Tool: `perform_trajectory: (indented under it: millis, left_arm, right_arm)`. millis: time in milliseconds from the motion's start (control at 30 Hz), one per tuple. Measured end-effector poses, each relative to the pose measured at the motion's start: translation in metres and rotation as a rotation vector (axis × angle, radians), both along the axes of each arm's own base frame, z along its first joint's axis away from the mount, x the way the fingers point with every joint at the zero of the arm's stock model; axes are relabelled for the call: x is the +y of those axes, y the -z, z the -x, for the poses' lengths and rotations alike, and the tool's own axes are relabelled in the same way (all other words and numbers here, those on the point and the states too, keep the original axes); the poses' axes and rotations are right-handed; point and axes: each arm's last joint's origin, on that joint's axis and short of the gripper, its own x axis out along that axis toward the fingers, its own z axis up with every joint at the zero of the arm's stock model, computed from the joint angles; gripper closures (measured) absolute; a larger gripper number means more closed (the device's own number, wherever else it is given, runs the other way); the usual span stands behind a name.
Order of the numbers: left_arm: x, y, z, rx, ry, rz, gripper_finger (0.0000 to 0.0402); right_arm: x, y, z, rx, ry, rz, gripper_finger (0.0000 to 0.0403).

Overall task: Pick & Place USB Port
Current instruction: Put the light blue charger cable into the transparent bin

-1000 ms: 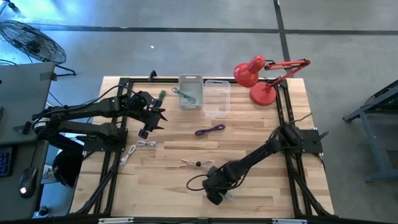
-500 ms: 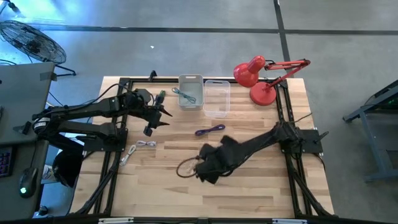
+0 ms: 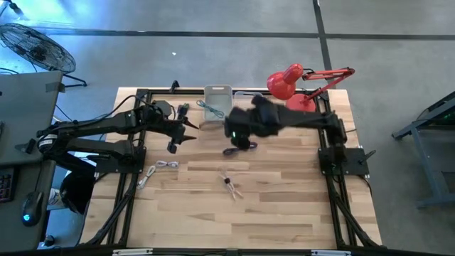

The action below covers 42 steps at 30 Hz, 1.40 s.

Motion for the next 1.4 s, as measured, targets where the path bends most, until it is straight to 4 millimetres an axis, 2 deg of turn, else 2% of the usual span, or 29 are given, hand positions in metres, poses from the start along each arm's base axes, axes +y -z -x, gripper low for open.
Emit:
perform_trajectory:
  millis: [167, 300, 467, 667, 1400]
  left_arm:
    - [0.001, -0.002, 0.000, -0.013, -0.044, -0.033, 0.0220]
    - [0.001, -0.007, 0.002, -0.051, -0.048, -0.046, 0.0220]
    - [0.001, -0.008, 0.004, -0.049, -0.055, -0.082, 0.0220]
    - [0.001, -0.008, 0.005, -0.046, -0.041, -0.109, 0.0220]
    - [0.000, -0.006, 0.006, -0.016, -0.036, -0.090, 0.0220]
  right_arm:
    - [-0.060, 0.021, 0.000, 0.058, 0.105, -0.039, 0.0374]
    - [-0.103, 0.039, 0.002, 0.043, 0.155, -0.134, 0.0374]
    - [-0.139, 0.059, 0.003, -0.031, 0.161, -0.247, 0.0374]
    - [-0.143, 0.071, 0.003, -0.020, 0.162, -0.273, 0.0374]
    - [-0.124, 0.071, -0.007, -0.054, 0.107, -0.297, 0.0374]
